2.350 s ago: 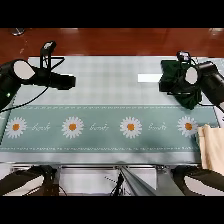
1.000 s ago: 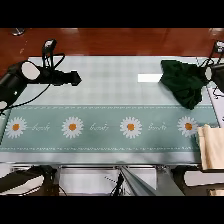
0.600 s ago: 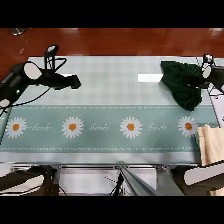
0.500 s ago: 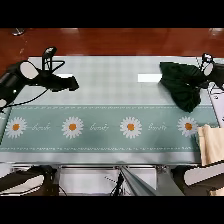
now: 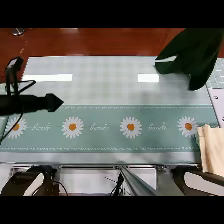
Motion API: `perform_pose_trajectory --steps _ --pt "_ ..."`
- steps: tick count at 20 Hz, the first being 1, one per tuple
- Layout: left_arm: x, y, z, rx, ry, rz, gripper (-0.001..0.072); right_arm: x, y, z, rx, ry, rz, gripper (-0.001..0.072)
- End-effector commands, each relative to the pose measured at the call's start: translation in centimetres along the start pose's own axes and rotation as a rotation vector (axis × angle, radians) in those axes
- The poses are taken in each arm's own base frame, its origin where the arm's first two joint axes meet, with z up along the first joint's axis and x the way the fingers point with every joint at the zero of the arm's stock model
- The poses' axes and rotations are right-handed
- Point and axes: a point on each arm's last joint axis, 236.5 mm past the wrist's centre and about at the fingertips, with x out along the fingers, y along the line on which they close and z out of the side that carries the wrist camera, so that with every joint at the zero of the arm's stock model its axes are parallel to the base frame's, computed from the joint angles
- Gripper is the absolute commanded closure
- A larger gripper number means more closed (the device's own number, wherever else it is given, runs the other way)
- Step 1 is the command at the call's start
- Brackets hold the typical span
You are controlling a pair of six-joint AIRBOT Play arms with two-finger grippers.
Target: Fold the shirts.
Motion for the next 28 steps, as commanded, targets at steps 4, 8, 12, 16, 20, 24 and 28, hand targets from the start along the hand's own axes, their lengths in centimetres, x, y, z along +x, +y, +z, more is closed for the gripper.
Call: perform_pose_trajectory --steps 4,8,12,16,20,24,28 --pt "-2.3 -3.0 -2.5 -0.033 -0.188 -0.126 0.0003 -17.8 11.9 9.3 -0.194 -0.339 0.252 0.0682" --pt "-1.8 -2.9 -2.8 -0.045 -0.172 -0.13 0.0003 -22.5 16.7 6.3 -0.257 -0.265 0.411 0.0682" --pt "-1.8 -2.9 -2.6 -0.046 -0.18 -0.129 0.0003 -20.3 21.3 -4.5 -0.33 0.091 0.567 0.0682" --pt "-1.8 -2.9 -2.6 -0.047 -0.179 -0.129 0.0002 -17.4 27.3 -20.0 -0.262 0.447 0.735 0.0682" --pt "-1.8 -2.9 -2.6 -0.047 -0.179 -0.129 0.0003 -16.7 33.7 -33.8 -0.117 0.731 0.857 0.0682" --pt "-1.7 -2.9 -3.1 -0.046 -0.158 -0.132 0.0002 -15.0 36.4 -42.1 -0.104 0.908 0.834 0.068" --pt "-1.0 -2.9 -4.6 -0.098 -0.072 -0.139 0.0002 -13.1 34.6 -38.5 -0.102 0.912 0.836 0.0092"
